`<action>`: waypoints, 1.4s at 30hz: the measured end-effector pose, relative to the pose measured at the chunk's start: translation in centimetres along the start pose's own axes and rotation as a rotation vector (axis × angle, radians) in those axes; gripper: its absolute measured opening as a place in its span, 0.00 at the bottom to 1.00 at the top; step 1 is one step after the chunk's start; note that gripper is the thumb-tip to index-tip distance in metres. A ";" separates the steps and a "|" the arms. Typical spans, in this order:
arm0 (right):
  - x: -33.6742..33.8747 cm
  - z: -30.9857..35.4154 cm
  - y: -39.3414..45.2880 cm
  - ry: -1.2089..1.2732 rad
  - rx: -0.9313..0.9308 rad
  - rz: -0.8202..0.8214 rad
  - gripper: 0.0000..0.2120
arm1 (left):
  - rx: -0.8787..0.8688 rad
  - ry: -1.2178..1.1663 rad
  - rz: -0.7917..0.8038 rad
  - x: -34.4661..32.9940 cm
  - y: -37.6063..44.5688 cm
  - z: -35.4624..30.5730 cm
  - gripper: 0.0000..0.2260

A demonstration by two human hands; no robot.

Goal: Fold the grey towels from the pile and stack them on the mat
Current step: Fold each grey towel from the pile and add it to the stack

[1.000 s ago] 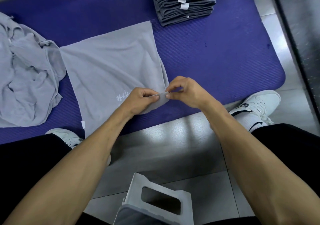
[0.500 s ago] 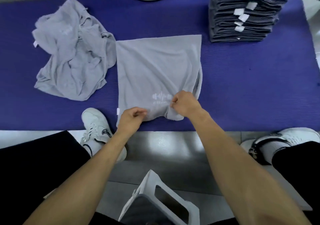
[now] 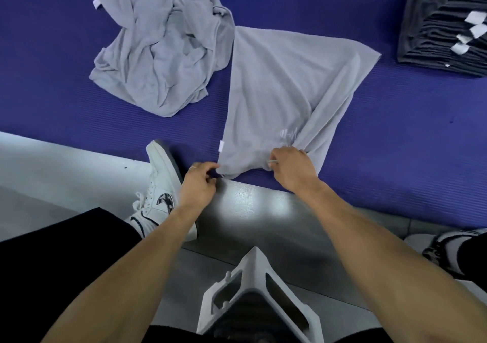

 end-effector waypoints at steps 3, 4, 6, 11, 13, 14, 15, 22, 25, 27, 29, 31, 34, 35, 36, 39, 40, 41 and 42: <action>-0.2 -1.0 0.4 0.213 -0.084 0.022 0.06 | -0.127 0.093 0.118 -0.5 0.6 0.2 0.19; -0.2 -1.4 0.5 0.296 -0.113 0.029 0.06 | -0.167 0.123 0.154 -0.7 0.7 0.2 0.19; 0.0 -1.9 0.5 0.427 -0.156 0.040 0.06 | -0.222 0.149 0.188 -0.9 0.9 0.0 0.19; 0.8 -2.2 0.2 0.528 -0.222 0.032 0.07 | -0.208 0.103 0.158 -1.6 1.3 -0.5 0.17; 0.9 -2.4 -0.1 0.542 -0.240 0.021 0.07 | -0.210 0.068 0.129 -1.7 1.4 -0.7 0.14; 1.0 -2.6 -0.2 0.545 -0.252 0.009 0.06 | -0.214 0.042 0.105 -1.7 1.5 -0.9 0.13; 1.0 -2.7 -0.3 0.546 -0.259 -0.003 0.05 | -0.216 0.015 0.076 -1.5 1.5 -1.0 0.11; 0.6 -3.1 -0.5 0.557 -0.277 -0.030 0.03 | -0.073 -0.131 -0.080 -0.4 1.9 -0.5 0.09; 0.4 -3.2 -0.4 0.563 -0.283 -0.035 0.03 | -0.114 -0.114 -0.047 -1.1 1.6 -0.6 0.06; 0.2 -3.3 -0.4 0.568 -0.287 -0.038 0.03 | -0.142 -0.106 -0.041 -1.0 1.5 -0.9 0.06; -0.2 -3.5 -0.4 0.567 -0.292 -0.041 0.03 | -0.156 -0.113 -0.054 -0.6 1.4 -1.2 0.06; -0.5 -3.4 -0.4 0.566 -0.294 -0.048 0.03 | -0.171 -0.106 -0.056 -0.3 1.6 -1.7 0.06; -0.7 -3.4 -0.4 0.565 -0.299 -0.062 0.04 | -0.209 -0.045 -0.026 -0.6 1.6 -2.1 0.06; -0.7 -3.4 -0.4 0.567 -0.302 -0.059 0.05 | -0.232 -0.008 -0.003 -0.9 1.5 -2.1 0.06; -0.8 -3.5 -0.5 0.571 -0.307 -0.053 0.05 | -0.261 0.039 0.030 -1.3 1.4 -2.0 0.06; -0.7 -4.0 -0.7 0.588 -0.320 -0.058 0.05 | -0.331 0.143 0.113 -2.3 1.1 -1.6 0.07; -0.7 -4.1 -0.7 0.593 -0.326 -0.062 0.04 | -0.336 0.144 0.114 -2.3 1.1 -1.4 0.07; -0.6 -4.2 -0.8 0.596 -0.330 -0.064 0.04 | -0.329 0.137 0.115 -2.3 1.1 -1.3 0.08; -0.7 -4.3 -0.9 0.596 -0.333 -0.062 0.03 | -0.316 0.134 0.125 -2.3 1.1 -1.1 0.09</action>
Point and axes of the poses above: each hand's wrist, its own y-axis towards the middle knuckle, its own x-axis out of the back of the hand, z = x × y, the point moved 8 cm from there along y, towards the middle knuckle, and after that the axes turned 11 degrees about -z, right-handed, at the moved point
